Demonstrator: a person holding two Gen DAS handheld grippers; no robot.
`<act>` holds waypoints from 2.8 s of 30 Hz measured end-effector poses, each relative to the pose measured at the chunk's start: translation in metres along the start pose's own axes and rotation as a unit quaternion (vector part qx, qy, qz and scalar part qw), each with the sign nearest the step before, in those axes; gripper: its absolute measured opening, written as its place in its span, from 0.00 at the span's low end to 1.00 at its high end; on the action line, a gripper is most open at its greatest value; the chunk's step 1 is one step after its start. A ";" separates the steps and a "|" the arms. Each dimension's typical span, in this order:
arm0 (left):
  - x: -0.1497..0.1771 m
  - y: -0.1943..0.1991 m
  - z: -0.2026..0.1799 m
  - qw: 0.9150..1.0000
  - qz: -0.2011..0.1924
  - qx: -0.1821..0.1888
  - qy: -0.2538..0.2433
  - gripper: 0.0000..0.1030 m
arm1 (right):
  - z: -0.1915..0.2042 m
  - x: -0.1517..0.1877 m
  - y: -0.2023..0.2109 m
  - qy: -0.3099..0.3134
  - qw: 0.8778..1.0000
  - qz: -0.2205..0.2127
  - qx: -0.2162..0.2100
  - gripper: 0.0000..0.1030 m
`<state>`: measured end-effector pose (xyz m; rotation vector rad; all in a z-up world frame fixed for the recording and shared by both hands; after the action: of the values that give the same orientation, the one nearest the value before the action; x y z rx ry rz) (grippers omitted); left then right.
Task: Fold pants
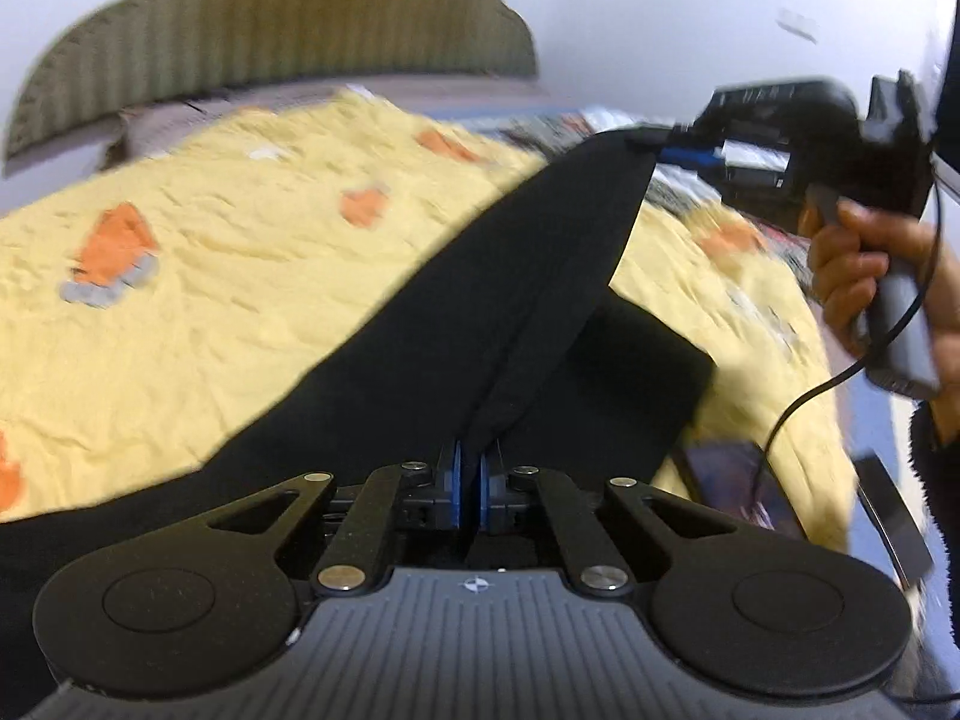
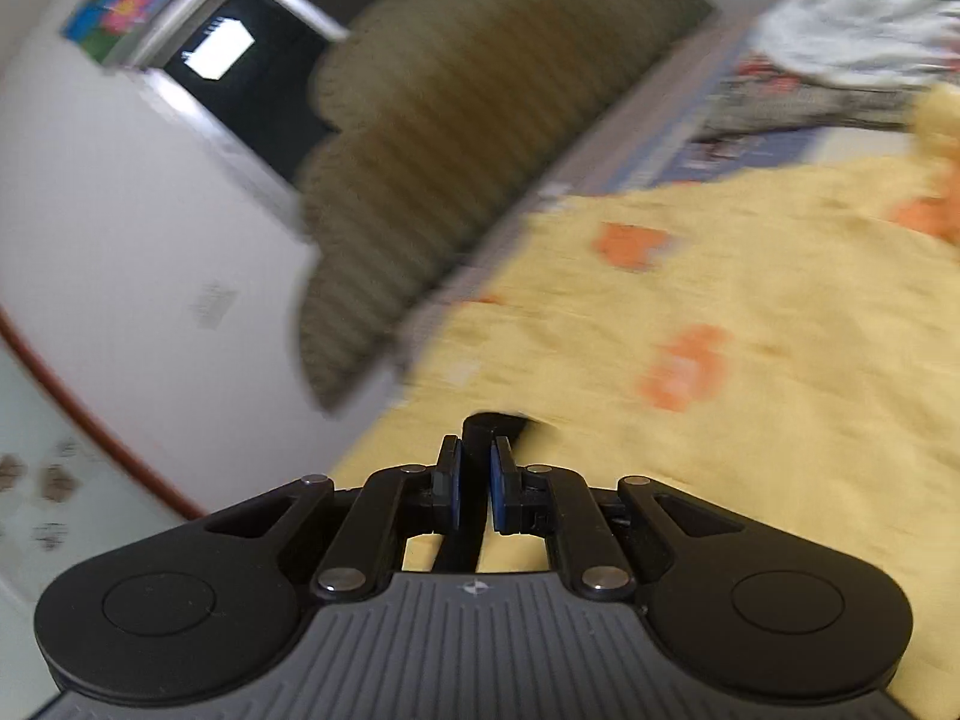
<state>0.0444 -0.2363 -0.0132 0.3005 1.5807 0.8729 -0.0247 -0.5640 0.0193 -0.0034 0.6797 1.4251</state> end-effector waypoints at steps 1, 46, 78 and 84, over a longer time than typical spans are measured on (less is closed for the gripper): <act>0.006 -0.006 -0.005 1.000 0.012 0.015 -0.003 0.05 | -0.019 0.004 0.003 -0.007 1.000 0.000 0.028 0.09; 0.078 0.093 0.167 0.975 0.071 -0.134 0.161 0.76 | 0.107 0.270 -0.100 0.397 0.894 0.194 0.068 0.16; 0.051 0.145 0.186 0.981 0.044 -0.126 0.140 0.96 | 0.127 0.322 -0.124 0.492 0.835 0.240 0.049 0.64; 0.069 0.092 0.183 0.982 0.105 -0.138 0.071 0.92 | 0.131 0.318 -0.123 0.485 0.836 0.255 0.024 0.20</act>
<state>0.1735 -0.0643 0.0033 0.2110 1.5523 1.2877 0.1402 -0.2472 -0.0595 -0.5821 1.6448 1.8989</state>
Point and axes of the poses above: each gripper's, at about its wrist camera, not at the fingertips, and y roughly against the way its jaws point, z to its left, x to its underside, the point moved 4 cm from there along -y, roughly the way its jaws point, and after that the axes turned 13 degrees about -y, right-handed, at the moved point
